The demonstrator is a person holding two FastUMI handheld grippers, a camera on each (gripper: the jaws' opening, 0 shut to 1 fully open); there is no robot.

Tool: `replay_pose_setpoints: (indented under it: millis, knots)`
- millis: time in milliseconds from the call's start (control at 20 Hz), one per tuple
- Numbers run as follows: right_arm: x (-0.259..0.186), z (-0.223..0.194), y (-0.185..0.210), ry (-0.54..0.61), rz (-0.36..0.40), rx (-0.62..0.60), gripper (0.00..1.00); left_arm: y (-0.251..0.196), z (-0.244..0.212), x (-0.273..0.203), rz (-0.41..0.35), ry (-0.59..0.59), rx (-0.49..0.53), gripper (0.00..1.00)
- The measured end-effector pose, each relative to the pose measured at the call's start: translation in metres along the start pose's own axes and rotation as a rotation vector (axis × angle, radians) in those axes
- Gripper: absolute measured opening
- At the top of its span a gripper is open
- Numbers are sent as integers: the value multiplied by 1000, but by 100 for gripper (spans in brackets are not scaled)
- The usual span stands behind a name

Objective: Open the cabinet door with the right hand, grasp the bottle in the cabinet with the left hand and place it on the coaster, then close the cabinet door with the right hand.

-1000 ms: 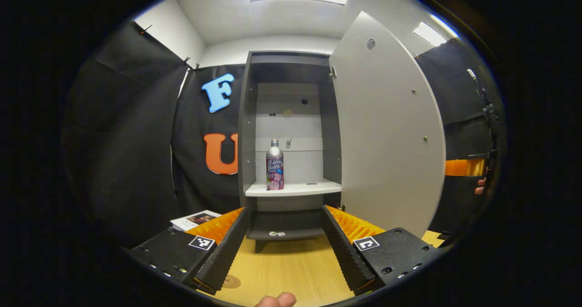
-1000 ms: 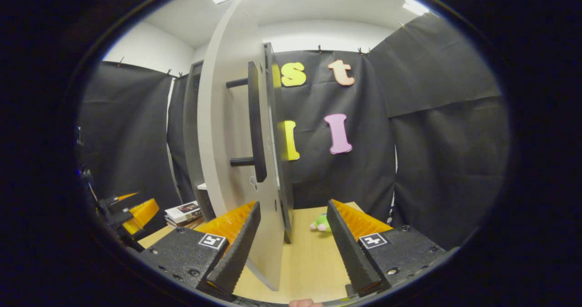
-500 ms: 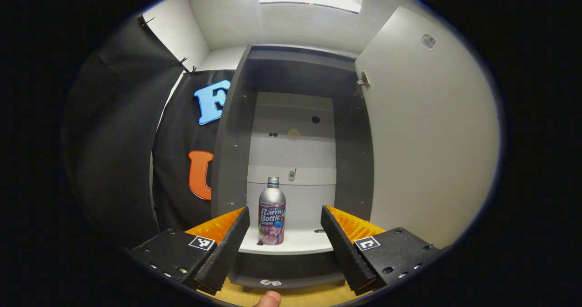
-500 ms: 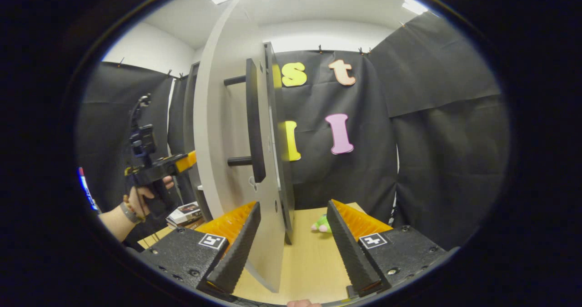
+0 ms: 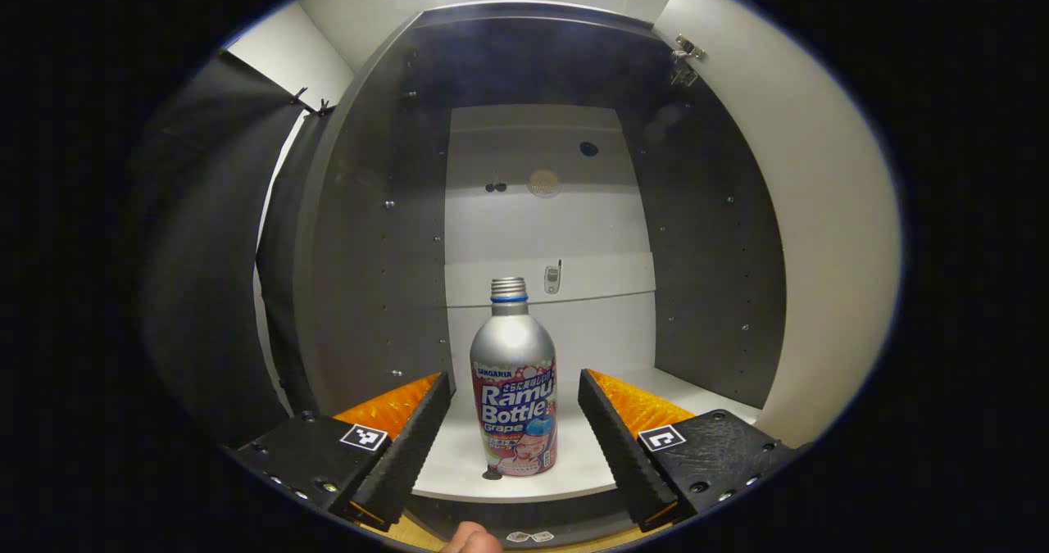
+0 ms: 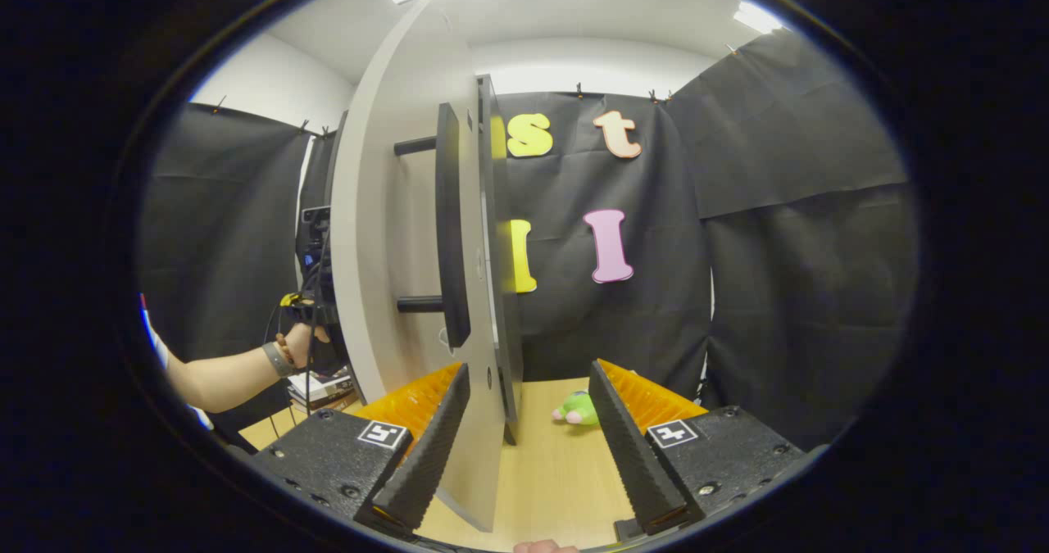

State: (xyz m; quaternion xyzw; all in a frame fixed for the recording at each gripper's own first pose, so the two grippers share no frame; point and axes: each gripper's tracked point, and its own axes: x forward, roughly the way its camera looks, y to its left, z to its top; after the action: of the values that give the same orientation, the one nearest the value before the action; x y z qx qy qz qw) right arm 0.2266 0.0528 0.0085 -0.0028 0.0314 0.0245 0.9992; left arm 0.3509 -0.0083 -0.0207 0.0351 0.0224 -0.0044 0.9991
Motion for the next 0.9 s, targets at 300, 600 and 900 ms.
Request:
replay_pose_setpoints:
  millis: [300, 600, 900]
  knots:
    - [3, 2, -1, -4, -8, 4, 92, 3, -7, 22, 10, -7, 18, 95]
    - [4, 1, -1, -4, -8, 12, 92, 2, -7, 19, -18, -1, -30, 72]
    - [2, 2, 0, -13, -9, -6, 92, 12, 6, -30, -5, -54, 1, 72]
